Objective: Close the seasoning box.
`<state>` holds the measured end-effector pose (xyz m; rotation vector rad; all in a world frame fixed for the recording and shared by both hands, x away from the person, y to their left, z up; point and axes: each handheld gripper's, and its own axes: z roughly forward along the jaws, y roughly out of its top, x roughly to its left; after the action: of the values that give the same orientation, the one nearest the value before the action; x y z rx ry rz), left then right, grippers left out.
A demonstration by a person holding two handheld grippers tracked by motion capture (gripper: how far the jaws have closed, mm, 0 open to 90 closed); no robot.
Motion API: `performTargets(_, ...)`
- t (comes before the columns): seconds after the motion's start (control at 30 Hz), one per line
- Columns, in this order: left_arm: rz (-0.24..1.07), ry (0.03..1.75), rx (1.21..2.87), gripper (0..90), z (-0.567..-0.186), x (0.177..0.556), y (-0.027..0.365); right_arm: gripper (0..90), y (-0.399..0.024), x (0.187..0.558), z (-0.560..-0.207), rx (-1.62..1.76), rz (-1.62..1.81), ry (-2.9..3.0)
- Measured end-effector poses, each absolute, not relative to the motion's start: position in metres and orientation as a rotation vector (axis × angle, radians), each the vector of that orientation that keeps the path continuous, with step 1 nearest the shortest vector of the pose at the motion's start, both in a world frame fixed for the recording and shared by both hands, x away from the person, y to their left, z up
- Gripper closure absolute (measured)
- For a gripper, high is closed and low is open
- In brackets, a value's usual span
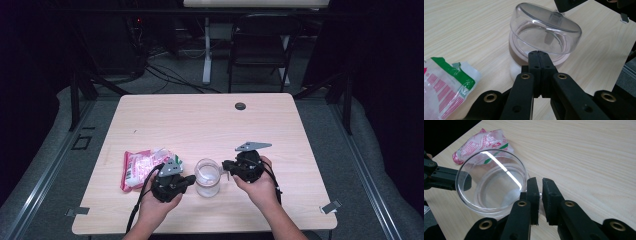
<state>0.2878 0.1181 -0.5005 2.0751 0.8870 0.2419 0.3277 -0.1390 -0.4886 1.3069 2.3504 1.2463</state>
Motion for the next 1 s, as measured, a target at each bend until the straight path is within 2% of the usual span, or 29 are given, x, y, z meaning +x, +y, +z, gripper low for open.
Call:
performTargets(0.57, 0.249, 0.863, 2.076, 90.0, -0.489, 0.293, 0.113, 77.3, -0.140, 0.313, -0.478, 1.221, 1.254, 2.365)
performTargets(1.0, 0.244, 0.855, 2.093, 88.1, -0.476, 0.300, 0.106, 60.5, -0.134, 0.293, -0.473, 1.120, 1.258, 2.401)
